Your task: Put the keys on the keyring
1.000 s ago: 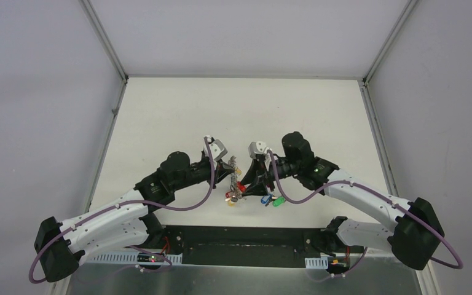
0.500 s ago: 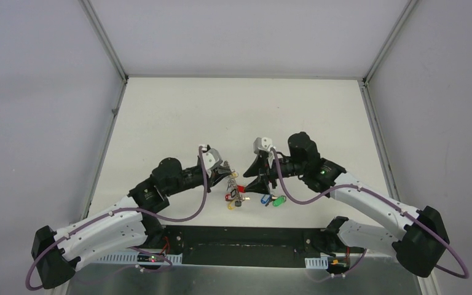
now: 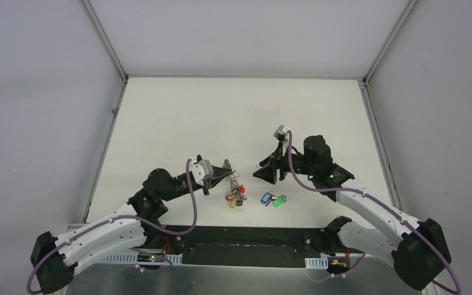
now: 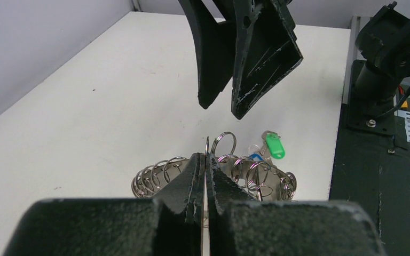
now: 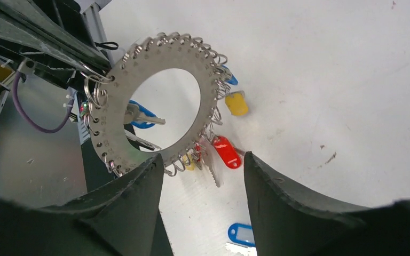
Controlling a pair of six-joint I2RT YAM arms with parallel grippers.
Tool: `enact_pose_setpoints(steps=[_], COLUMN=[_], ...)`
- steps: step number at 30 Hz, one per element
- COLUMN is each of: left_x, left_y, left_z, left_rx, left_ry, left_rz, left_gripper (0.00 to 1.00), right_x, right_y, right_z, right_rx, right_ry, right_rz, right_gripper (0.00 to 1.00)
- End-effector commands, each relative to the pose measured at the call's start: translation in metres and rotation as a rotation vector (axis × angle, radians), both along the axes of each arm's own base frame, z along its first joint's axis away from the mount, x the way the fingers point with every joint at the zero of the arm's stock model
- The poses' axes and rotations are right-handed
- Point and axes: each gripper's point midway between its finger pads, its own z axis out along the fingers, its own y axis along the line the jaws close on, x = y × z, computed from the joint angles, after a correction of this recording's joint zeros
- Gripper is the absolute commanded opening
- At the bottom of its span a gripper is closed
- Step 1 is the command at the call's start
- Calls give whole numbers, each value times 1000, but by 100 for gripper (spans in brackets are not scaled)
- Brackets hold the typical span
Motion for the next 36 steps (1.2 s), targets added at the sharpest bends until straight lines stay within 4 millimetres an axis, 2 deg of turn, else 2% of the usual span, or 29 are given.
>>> enact_pose_setpoints(steps=[1,5,9,14,24,30,36], left_x=[-12,-12,-4,1,5,7,8], left_y=[0,-1,-1,-5,-6,-6,-5], left_z=[49,50,51,50,46,42,43], left_rx=[-162,-181,-196,-179,-186,-180,-185], left_ry=[-150,-133,-66,1,48,62,61], left_rz=[-49,-55,-20,-8,11,20,26], left_gripper=[0,0,0,0,0,0,0], right_x=[4,-13,-32,-43,-63,-79,-93], right_y=[-9,-8,-2,12,46,59,65], right_z=[18,41,66,80,75,74,58], right_rx=[64,138,227,253,220,204,129], right_ry=[-41,-138,-198,-215,-206,-195,-169], right_rz=[-83,4,118,200,350,438,520], right_gripper=[60,61,56,50,49,48,46])
